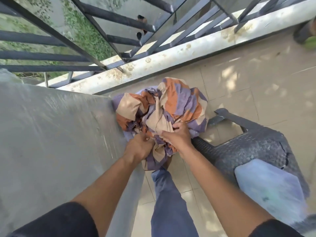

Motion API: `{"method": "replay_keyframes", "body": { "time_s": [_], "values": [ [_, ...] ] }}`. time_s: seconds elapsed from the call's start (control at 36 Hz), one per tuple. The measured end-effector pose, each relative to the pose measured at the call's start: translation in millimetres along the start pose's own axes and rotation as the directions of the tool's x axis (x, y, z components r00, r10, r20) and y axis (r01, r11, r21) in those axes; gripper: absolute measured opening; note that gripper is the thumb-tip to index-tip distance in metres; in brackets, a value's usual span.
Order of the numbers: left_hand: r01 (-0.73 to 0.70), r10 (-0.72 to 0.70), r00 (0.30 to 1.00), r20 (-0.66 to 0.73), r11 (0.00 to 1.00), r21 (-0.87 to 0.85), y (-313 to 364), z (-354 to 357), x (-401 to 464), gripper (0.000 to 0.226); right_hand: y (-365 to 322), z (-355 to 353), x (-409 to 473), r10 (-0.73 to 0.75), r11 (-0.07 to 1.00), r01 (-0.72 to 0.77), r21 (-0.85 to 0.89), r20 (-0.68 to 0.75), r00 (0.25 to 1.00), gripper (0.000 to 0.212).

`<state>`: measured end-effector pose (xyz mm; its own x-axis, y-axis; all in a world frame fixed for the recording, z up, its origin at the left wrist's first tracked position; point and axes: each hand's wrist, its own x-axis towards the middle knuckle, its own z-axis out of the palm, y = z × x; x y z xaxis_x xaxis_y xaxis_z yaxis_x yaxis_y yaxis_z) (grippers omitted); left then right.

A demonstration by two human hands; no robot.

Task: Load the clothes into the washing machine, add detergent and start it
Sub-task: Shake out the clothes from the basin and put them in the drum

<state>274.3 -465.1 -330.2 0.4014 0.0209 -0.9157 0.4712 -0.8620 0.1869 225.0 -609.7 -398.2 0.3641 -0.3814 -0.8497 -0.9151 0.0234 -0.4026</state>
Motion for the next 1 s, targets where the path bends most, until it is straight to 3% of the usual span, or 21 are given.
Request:
{"method": "replay_keyframes", "body": {
  "time_s": [0.11,0.17,0.25,0.36,0.42,0.47,0.53,0.58,0.67,0.75,0.81,0.86,0.92,1.0],
  "values": [
    [-0.107,0.103,0.994,-0.037,0.985,-0.137,9.4,-3.0,-8.6,0.01,-12.7,-18.3,-49.0,0.028,0.986,-0.049,0.158,0.132,0.991,0.019],
    [-0.066,0.052,0.997,-0.052,0.942,-0.328,8.7,-6.1,-13.5,0.015,-24.0,-35.2,-78.9,0.036,0.968,-0.077,0.237,0.173,0.984,0.015],
    [0.097,-0.105,0.994,0.026,0.761,-0.642,11.3,-13.8,-34.4,0.013,-39.9,-58.0,-122.1,-0.026,0.954,-0.058,0.293,0.272,0.962,0.026],
    [0.218,-0.148,0.976,0.162,0.586,-0.78,11.0,-20.0,-68.0,0.033,-58.2,-77.8,-176.8,-0.134,0.933,-0.017,0.36,0.389,0.911,0.045],
    [0.249,-0.176,0.967,0.184,0.508,-0.824,2.5,-18.9,-75.4,0.036,-64.4,-89.5,-201.9,-0.186,0.925,0.001,0.381,0.449,0.874,0.032],
    [0.246,-0.229,0.962,0.151,0.477,-0.844,-9.6,-18.0,-80.3,0.031,-71.1,-101.0,-223.8,-0.213,0.91,-0.001,0.415,0.467,0.858,0.018],
    [0.233,-0.296,0.951,0.084,0.515,-0.825,-20.6,-16.6,-85.8,0.018,-76.4,-110.6,-238.6,-0.232,0.896,0.011,0.444,0.446,0.864,0.016],
    [0.211,-0.34,0.941,0.007,0.568,-0.795,-26.6,-16.6,-92.9,0.019,-78.8,-119.1,-246.1,-0.244,0.893,0.04,0.449,0.406,0.881,0.015],
    [0.133,-0.315,0.943,-0.11,0.657,-0.742,-6.0,-33.3,-143.1,0.017,-77.9,-128.1,-246.7,-0.25,0.918,0.112,0.38,0.337,0.908,0.015],
    [-0.08,-0.179,0.932,-0.314,0.746,-0.662,9.9,-46.8,-184.8,0.03,-73.5,-122.5,-237.4,-0.229,0.964,0.188,0.19,0.218,0.949,0.018],
    [-0.189,-0.067,0.93,-0.362,0.757,-0.625,18.6,-55.0,-210.4,0.031,-73.2,-115.8,-234.5,-0.281,0.957,0.286,-0.05,0.097,0.955,0.048],
    [-0.262,0.007,0.917,-0.398,0.764,-0.59,23.5,-66.8,-233.4,0.034,-68.8,-109.7,-234.3,-0.413,0.849,0.406,-0.338,0.053,0.909,0.089],
    [-0.325,0.049,0.902,-0.428,0.73,-0.602,29.2,-81.9,-256.1,0.033,-69.6,-105.0,-251.8,-0.463,0.761,0.459,-0.459,0.112,0.879,0.101],
    [-0.372,0.078,0.912,-0.403,0.57,-0.732,37.9,-99.7,-287.8,0.036,-75.0,-99.9,-289.3,-0.46,0.72,0.48,-0.502,0.173,0.871,0.106]
  ]
}}
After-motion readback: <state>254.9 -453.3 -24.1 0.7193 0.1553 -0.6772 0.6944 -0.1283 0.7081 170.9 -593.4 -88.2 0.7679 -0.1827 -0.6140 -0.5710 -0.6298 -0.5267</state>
